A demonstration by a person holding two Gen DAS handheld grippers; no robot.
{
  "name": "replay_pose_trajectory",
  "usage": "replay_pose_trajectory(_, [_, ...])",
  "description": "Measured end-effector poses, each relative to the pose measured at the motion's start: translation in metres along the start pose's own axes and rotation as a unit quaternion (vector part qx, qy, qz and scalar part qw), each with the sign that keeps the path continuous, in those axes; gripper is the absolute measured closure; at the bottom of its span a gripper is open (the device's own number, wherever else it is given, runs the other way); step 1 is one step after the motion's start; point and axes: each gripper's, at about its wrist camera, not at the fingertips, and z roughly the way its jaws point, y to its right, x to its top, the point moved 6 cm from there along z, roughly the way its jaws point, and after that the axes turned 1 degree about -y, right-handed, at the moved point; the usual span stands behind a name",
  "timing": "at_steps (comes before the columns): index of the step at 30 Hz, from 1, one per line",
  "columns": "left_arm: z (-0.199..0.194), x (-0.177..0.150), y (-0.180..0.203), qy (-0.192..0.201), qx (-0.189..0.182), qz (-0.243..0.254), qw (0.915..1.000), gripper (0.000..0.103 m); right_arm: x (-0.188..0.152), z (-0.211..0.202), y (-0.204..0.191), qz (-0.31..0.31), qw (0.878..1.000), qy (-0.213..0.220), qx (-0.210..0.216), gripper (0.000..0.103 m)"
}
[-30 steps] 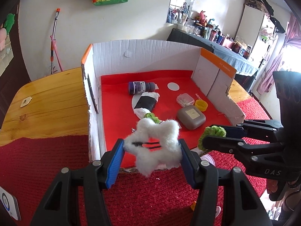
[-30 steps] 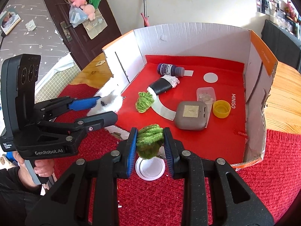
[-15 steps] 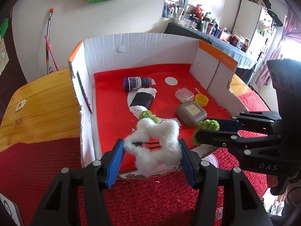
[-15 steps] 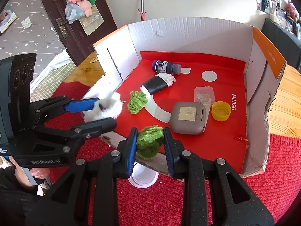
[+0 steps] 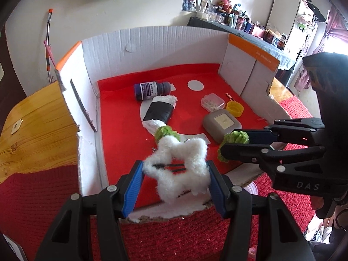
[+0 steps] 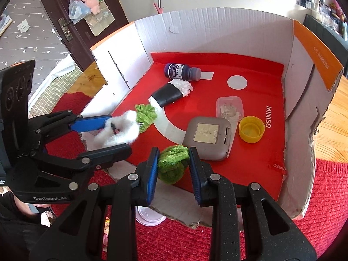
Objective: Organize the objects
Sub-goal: 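Lower the star plush and lettuce toy onto the red mat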
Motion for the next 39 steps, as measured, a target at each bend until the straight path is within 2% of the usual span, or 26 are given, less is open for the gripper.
replay_pose_trajectory(11, [0.009, 0.008, -0.004, -0.002, 0.002, -0.005, 1.0, 0.044, 0.005, 0.003, 0.001, -0.011, 1.0, 0.001, -0.018, 0.077])
replay_pose_trajectory(18, [0.019, 0.014, -0.007, -0.002, 0.011, -0.009, 0.9999, 0.044, 0.008, 0.003, 0.014, -0.012, 0.998, 0.009, -0.054, 0.077])
replay_pose_trajectory(25, [0.025, 0.013, -0.006, -0.008, 0.017, -0.005, 0.9998, 0.044, 0.003, 0.007, 0.019, -0.002, 0.999, -0.008, -0.043, 0.077])
replay_pose_trajectory(39, [0.025, 0.011, -0.007, -0.01, 0.021, -0.005, 0.9997, 0.044, 0.003, 0.012, 0.026, 0.007, 0.999, -0.006, -0.041, 0.077])
